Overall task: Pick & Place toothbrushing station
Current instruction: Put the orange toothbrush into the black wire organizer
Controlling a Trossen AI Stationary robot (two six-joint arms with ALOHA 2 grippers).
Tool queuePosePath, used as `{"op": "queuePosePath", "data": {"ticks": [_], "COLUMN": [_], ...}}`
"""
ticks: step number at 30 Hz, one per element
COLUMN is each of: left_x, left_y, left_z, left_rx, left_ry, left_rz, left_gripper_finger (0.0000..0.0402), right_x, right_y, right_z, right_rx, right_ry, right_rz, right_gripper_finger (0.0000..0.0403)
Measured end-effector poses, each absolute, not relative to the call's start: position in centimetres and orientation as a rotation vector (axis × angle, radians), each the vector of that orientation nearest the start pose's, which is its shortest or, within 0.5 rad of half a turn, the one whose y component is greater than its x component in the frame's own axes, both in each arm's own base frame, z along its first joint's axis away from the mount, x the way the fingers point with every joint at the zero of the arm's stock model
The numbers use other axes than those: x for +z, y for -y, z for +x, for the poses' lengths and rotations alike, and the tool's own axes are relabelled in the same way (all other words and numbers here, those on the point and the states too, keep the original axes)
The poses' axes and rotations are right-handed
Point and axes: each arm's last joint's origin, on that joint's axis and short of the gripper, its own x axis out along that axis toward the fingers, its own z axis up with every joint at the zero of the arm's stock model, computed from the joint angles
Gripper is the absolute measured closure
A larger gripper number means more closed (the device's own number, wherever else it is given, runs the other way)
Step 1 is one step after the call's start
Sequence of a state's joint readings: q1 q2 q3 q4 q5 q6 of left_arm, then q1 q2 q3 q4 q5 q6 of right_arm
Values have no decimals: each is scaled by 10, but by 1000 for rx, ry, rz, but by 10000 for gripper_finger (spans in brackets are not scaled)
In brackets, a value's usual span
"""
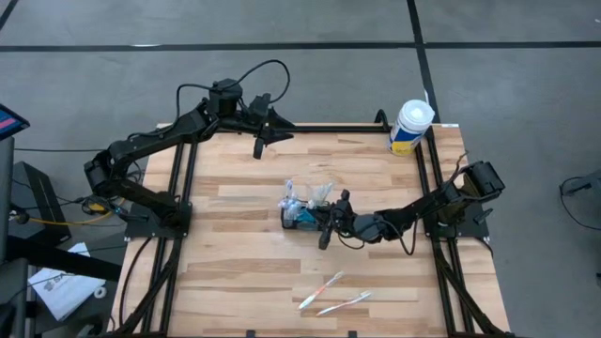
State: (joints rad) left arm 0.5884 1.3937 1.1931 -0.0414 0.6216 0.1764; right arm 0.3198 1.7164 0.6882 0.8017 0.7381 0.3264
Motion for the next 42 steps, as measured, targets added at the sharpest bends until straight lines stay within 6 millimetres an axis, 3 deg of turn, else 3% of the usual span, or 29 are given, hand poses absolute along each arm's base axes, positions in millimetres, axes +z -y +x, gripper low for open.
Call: {"op": "queuePosePath", "data": {"ticks": [6, 10, 13, 20, 34, 38, 42], "left_x": [352, 352, 352, 352, 352, 352, 354], "left_y": [-160, -160, -160, -160, -160, -160, -159], "left_z": [271, 271, 271, 271, 271, 271, 272], "left_rx": [-50, -50, -50, -50, -48, -44, -53], "left_ry": [-191, -191, -191, -190, -190, -189, -169], "left_rz": [41, 41, 41, 41, 20, -15, -48], "left_gripper_finger": [260, 260, 260, 260, 260, 260, 260], "right_x": [166, 162, 151, 164, 217, 244, 283], "right_y": [-80, -74, -71, -68, -53, -46, -38], "right_z": [313, 314, 311, 317, 305, 295, 279], "right_rx": [-463, -479, -489, -466, -385, -385, -386], "right_ry": [-106, -110, -177, -112, -3, 75, 198], "right_rz": [236, 325, 280, 330, 353, 339, 331], "right_gripper_finger": [377, 312, 261, 183, 171, 171, 171]}}
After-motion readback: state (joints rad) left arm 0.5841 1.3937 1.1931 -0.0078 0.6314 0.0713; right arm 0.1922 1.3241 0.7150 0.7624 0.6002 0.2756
